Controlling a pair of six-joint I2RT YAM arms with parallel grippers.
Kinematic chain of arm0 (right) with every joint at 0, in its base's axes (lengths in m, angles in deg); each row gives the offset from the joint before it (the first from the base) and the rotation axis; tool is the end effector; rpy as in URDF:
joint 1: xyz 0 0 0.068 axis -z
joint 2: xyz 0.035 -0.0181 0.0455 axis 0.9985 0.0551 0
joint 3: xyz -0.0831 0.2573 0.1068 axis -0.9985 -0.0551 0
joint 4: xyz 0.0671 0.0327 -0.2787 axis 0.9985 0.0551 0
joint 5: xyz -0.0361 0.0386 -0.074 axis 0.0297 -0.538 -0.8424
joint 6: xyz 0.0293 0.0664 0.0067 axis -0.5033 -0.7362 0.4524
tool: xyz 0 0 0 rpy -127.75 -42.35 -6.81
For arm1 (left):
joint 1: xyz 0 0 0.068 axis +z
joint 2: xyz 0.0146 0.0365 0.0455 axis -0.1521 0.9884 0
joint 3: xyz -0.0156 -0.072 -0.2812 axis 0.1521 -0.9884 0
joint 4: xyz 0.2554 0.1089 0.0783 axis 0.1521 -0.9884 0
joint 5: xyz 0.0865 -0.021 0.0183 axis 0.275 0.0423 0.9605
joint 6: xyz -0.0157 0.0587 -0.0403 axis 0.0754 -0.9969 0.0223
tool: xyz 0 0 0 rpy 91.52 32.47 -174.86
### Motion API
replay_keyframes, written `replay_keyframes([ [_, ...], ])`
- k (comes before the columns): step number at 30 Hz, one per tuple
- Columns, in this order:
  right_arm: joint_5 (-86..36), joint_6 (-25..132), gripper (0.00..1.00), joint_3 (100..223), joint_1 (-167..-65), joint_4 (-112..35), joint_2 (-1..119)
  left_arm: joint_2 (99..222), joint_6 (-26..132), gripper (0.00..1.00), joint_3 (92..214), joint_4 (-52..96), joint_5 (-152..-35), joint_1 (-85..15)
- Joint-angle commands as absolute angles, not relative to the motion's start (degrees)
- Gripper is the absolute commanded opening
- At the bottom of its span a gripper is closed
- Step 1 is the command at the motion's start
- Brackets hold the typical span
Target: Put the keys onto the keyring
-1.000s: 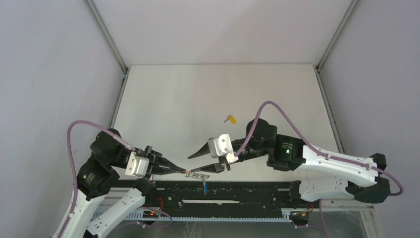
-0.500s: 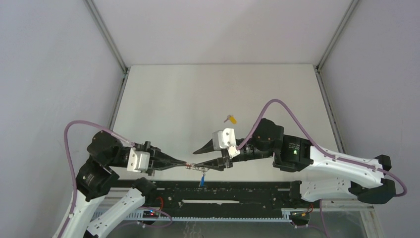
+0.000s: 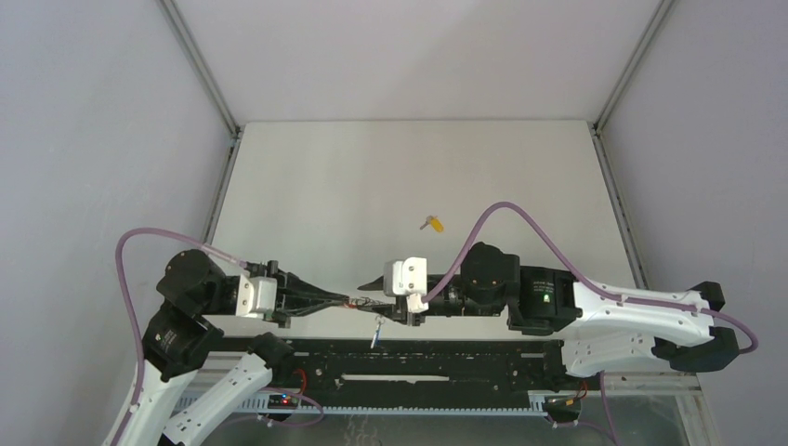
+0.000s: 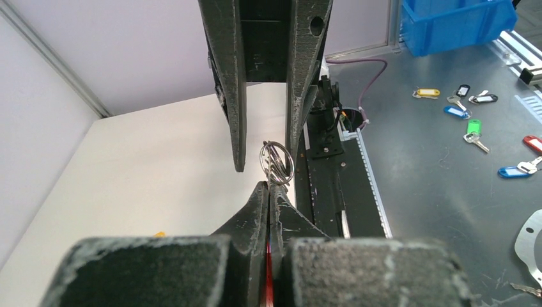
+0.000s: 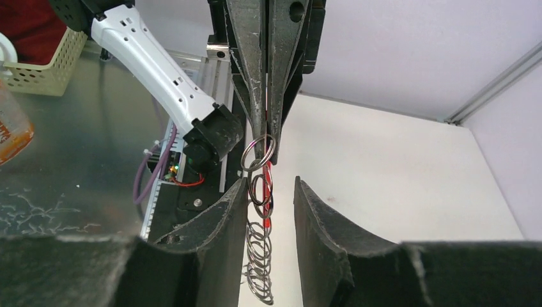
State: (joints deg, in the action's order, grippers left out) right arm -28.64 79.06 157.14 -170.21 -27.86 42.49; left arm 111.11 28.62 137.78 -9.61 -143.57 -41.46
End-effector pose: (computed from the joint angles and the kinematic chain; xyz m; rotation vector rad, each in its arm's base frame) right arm 0.0300 0.2972 0.4474 -1.3902 1.0430 0.9045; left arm 0.0380 -0.0857 0.4317 1.3151 1.0190 -1.0480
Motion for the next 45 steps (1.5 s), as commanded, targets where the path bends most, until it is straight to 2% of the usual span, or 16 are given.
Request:
replay_keyframes([
  [1, -31.36, 80.65, 0.40, 159.66, -170.69, -30.64, 42.71, 110.60, 30.53, 0.00, 136.98, -6.92, -143.95, -41.35],
  [6, -30.82, 80.06, 0.41, 159.73, -170.69, -30.06, 40.55, 110.44, 29.52, 0.00, 136.88, -7.71, -144.01, -41.36],
  [11, -28.46, 77.90, 0.55, 159.67, -170.62, -29.85, 39.17, 110.59, 28.76, 0.00, 136.56, -8.05, -143.92, -41.30],
  [18, -26.44, 75.34, 0.67, 159.71, -170.60, -29.81, 40.10, 111.01, 29.51, 0.00, 137.18, -8.06, -144.07, -41.33],
  [21, -27.41, 76.80, 0.66, 159.67, -170.61, -29.49, 40.78, 111.44, 30.37, 0.00, 137.54, -8.02, -144.48, -41.31],
  [35, -35.90, 84.60, 0.50, 159.68, -172.36, -32.87, 42.97, 111.81, 31.31, 0.00, 137.93, -7.76, -145.10, -41.35],
  [45, -33.46, 85.15, 0.48, 159.73, -172.44, -34.70, 43.61, 111.81, 31.22, 0.00, 137.55, -7.67, -145.43, -41.35],
])
